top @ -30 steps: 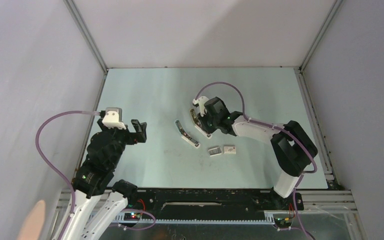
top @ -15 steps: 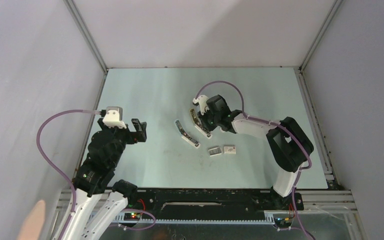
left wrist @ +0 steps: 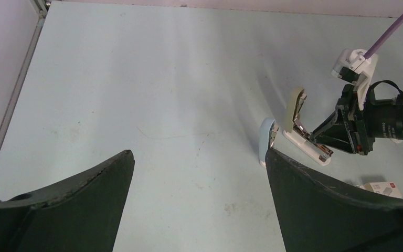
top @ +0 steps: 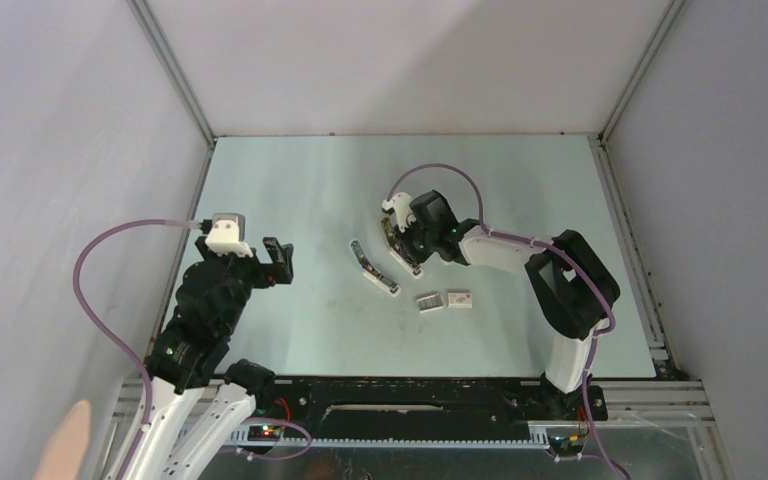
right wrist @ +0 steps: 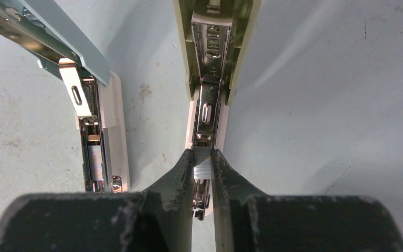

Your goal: Load the staples into the stapler

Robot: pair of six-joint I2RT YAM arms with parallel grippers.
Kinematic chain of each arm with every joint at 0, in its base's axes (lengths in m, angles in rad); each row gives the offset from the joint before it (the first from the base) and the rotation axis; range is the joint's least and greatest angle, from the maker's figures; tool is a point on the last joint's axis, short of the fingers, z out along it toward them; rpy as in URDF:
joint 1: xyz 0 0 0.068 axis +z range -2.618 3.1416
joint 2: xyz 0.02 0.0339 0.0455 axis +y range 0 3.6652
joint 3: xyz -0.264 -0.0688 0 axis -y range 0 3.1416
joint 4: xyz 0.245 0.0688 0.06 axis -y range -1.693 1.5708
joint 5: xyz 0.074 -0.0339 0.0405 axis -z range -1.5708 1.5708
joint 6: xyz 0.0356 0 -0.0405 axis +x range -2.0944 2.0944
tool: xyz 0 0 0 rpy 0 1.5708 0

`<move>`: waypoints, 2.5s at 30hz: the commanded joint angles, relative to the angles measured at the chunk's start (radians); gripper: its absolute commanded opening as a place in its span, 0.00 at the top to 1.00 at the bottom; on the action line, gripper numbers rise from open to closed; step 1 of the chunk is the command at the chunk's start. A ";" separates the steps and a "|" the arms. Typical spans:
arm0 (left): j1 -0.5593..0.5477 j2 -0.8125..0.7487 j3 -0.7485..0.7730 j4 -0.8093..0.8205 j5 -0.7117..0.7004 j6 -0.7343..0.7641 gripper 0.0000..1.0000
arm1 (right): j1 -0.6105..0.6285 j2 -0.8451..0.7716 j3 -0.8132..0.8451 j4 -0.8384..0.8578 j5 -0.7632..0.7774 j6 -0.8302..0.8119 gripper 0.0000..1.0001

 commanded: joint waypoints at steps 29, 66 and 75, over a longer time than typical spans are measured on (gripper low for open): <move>0.007 0.002 0.000 0.037 0.019 0.009 0.02 | 0.017 -0.064 0.041 0.008 0.065 0.056 0.86; 0.007 0.001 0.000 0.038 0.023 0.009 0.02 | 0.018 -0.021 0.034 0.021 0.041 0.075 0.86; 0.007 0.001 0.000 0.039 0.023 0.009 0.02 | 0.017 -0.008 0.034 0.019 0.041 0.098 0.86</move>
